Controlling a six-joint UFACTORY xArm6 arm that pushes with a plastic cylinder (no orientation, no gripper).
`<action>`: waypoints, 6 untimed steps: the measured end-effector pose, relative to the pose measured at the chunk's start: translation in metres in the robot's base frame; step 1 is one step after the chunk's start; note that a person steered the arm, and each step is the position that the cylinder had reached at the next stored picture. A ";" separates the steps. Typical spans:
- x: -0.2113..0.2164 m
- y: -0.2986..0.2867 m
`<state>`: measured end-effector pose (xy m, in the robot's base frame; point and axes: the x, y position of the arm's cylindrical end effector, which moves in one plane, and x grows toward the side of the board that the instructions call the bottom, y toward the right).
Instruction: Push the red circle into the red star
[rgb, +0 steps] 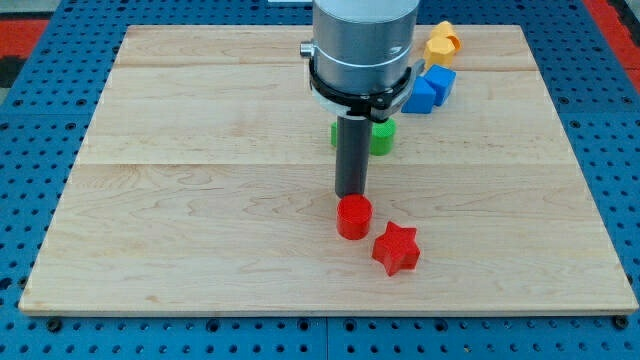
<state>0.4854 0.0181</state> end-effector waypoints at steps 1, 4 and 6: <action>0.000 -0.044; 0.041 -0.051; 0.067 0.032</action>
